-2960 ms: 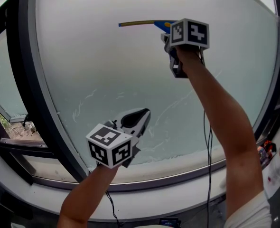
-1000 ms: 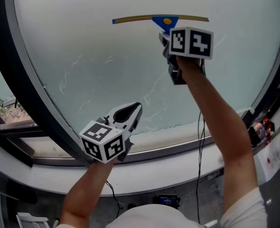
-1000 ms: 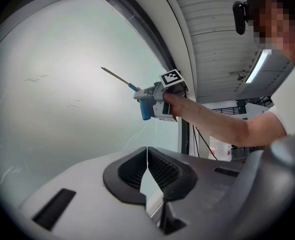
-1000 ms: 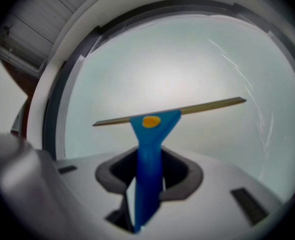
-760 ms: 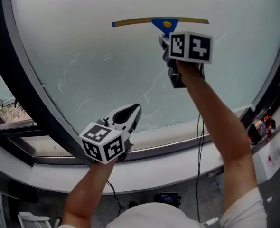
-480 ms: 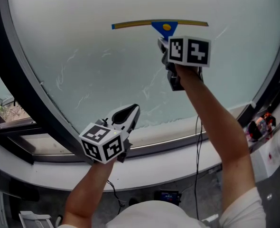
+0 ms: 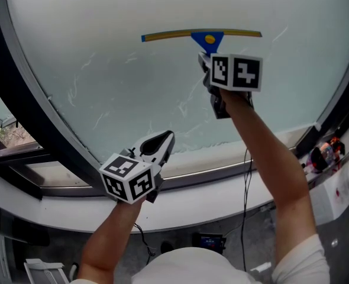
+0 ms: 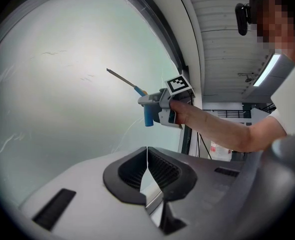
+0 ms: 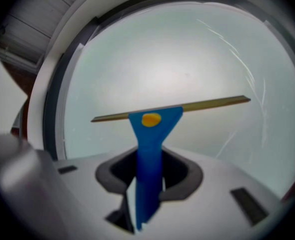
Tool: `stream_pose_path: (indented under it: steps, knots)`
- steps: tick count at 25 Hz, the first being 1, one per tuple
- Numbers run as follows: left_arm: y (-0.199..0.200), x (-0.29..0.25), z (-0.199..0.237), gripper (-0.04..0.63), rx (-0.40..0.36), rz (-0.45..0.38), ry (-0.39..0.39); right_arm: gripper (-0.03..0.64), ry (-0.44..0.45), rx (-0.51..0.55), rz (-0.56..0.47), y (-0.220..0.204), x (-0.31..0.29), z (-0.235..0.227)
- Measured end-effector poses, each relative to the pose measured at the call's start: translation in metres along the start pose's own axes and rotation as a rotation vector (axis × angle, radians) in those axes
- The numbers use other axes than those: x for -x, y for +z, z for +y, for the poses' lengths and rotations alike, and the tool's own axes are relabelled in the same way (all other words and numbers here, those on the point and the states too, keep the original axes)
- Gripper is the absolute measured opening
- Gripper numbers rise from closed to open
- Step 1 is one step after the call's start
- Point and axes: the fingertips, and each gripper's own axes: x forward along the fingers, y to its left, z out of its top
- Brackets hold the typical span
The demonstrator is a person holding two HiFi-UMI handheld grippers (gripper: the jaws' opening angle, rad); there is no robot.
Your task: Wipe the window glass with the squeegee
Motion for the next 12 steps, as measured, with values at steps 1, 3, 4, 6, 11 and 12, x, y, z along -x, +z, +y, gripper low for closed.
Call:
stream_pose_path:
  steps: [1, 3, 4, 6, 11, 12]
  knots:
    - [-0.002, 0.0, 0.0, 0.028, 0.003, 0.003, 0.001, 0.135, 0.001, 0.003, 0.004, -0.004, 0.0, 0.0]
    - [-0.006, -0.001, 0.001, 0.029, 0.009, 0.008, 0.001, 0.135, 0.004, 0.005, 0.015, -0.012, 0.0, 0.0]
    - [-0.008, -0.001, 0.001, 0.029, 0.013, 0.012, 0.0, 0.135, 0.006, 0.006, 0.022, -0.016, 0.0, 0.001]
    - [-0.013, -0.002, 0.001, 0.028, 0.018, 0.019, -0.001, 0.135, 0.008, 0.011, 0.034, -0.026, 0.001, 0.0]
    - [-0.024, -0.004, 0.0, 0.028, 0.034, 0.034, -0.003, 0.135, 0.008, 0.021, 0.063, -0.047, 0.001, -0.003]
    - [-0.026, -0.005, 0.0, 0.028, 0.037, 0.036, -0.004, 0.135, 0.009, 0.02, 0.068, -0.05, 0.001, -0.003]
